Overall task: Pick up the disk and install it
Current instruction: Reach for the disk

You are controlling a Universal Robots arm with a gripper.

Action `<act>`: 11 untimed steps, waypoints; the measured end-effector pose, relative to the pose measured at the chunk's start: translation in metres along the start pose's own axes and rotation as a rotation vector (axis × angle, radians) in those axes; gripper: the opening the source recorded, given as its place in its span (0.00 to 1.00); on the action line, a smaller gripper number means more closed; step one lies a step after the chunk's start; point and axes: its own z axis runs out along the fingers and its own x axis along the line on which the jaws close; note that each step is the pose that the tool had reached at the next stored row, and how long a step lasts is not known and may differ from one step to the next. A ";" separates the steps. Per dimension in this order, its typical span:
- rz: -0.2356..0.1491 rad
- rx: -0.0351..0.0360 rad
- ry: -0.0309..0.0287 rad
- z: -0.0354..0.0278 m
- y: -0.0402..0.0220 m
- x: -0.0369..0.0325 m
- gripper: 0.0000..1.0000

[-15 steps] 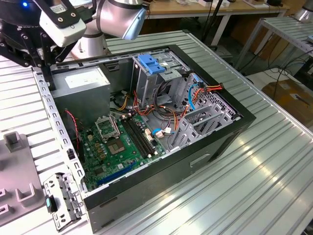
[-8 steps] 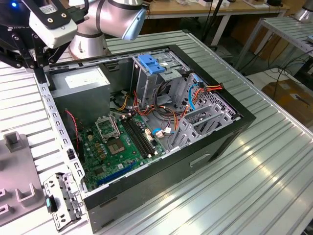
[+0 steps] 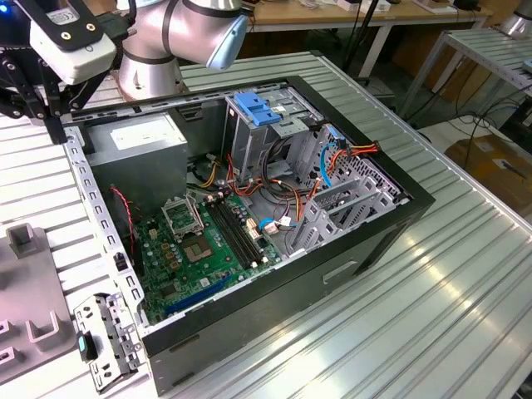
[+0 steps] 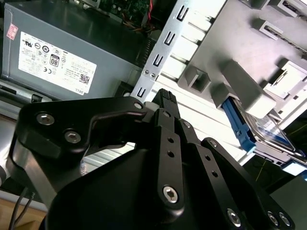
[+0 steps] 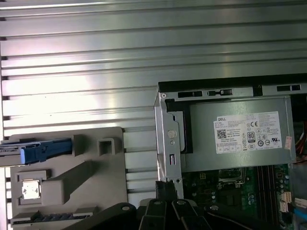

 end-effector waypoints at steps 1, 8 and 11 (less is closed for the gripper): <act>0.000 0.0000 0.0001 -0.0001 -0.0002 0.0021 0.11; 0.000 0.0001 0.0003 -0.0003 -0.0010 0.0133 0.11; 0.000 0.0001 0.0004 -0.0004 -0.0014 0.0183 0.11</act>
